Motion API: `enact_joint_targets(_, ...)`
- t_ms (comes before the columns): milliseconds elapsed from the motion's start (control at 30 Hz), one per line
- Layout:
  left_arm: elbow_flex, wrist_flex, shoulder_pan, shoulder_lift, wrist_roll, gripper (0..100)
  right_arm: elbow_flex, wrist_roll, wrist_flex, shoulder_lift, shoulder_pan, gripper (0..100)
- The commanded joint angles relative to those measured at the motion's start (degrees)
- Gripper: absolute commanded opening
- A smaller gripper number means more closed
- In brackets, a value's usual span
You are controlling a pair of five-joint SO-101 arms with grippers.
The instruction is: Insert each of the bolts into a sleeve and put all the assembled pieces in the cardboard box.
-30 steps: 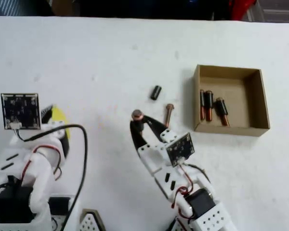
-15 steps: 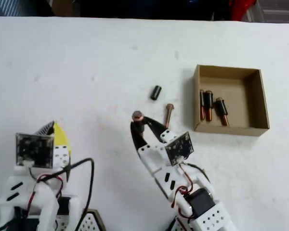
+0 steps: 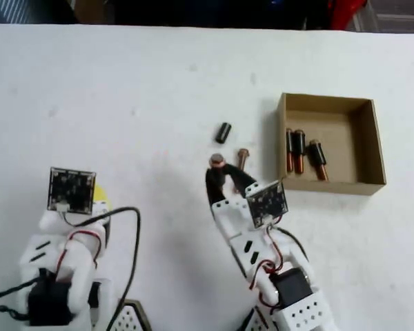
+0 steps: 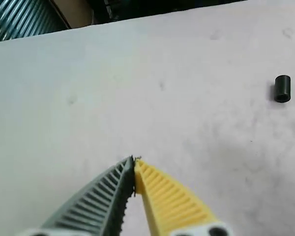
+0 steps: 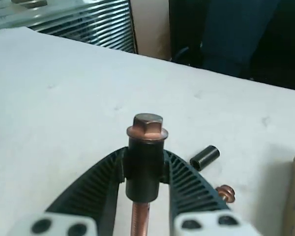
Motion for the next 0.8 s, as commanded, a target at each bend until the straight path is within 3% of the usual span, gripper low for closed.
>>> enact_joint_targets(0,2.7,-3.9,-0.5,-0.1,2.4,2,-4.4,0.4,2.0,-0.8,0.8,1.7)
enact_joint_targets(333,9.5,-7.2,-0.5,-0.1,3.3,2,-5.6,0.4,2.5,-0.8,1.1,1.7)
enact_joint_targets(767,17.4,-11.5,-0.7,-0.1,3.2,2,-26.6,0.8,21.9,-0.7,14.0,1.6)
